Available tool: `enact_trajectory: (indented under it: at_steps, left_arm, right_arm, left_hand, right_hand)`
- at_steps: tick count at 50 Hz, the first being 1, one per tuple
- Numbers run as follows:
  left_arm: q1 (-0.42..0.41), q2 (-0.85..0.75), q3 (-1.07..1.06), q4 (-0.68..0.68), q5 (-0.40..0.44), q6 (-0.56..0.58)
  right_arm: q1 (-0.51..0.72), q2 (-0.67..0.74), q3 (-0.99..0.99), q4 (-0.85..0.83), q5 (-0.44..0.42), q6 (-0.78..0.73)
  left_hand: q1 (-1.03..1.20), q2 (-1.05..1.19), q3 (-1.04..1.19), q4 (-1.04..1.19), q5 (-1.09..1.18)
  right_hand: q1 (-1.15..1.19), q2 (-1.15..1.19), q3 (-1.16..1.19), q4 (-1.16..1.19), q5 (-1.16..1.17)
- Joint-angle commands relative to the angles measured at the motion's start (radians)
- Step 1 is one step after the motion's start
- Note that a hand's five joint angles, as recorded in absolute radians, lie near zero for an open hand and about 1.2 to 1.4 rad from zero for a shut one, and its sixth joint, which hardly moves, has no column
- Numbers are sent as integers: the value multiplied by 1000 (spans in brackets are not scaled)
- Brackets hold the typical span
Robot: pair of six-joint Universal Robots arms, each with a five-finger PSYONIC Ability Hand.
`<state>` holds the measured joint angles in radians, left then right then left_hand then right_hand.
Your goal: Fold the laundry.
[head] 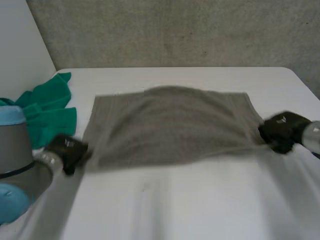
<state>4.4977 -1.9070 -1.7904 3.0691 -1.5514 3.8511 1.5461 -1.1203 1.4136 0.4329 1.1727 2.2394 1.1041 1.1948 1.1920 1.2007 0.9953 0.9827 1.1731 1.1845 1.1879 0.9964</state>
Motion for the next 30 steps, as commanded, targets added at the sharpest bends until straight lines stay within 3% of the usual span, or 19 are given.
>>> enact_trajectory:
  at_steps: [1,7,15,30]
  left_arm:
    - [49,141,-135,-282,4,226]
    - [38,123,-54,-164,4,203]
    - [-11,-58,190,75,-4,15]
    - [-49,-400,552,148,-70,-15]
  right_arm:
    - [-107,-112,108,302,18,-308]
    - [-92,-70,91,130,21,-153]
    - [21,65,-40,-75,59,11]
    - [80,269,-202,-283,219,51]
  left_hand:
    - [292,201,204,196,226]
    - [292,201,204,196,226]
    - [292,201,204,196,226]
    - [292,201,204,196,226]
  right_hand:
    - [414,223,212,208,225]
    - [414,223,212,208,225]
    - [414,223,212,208,225]
    - [414,223,212,208,225]
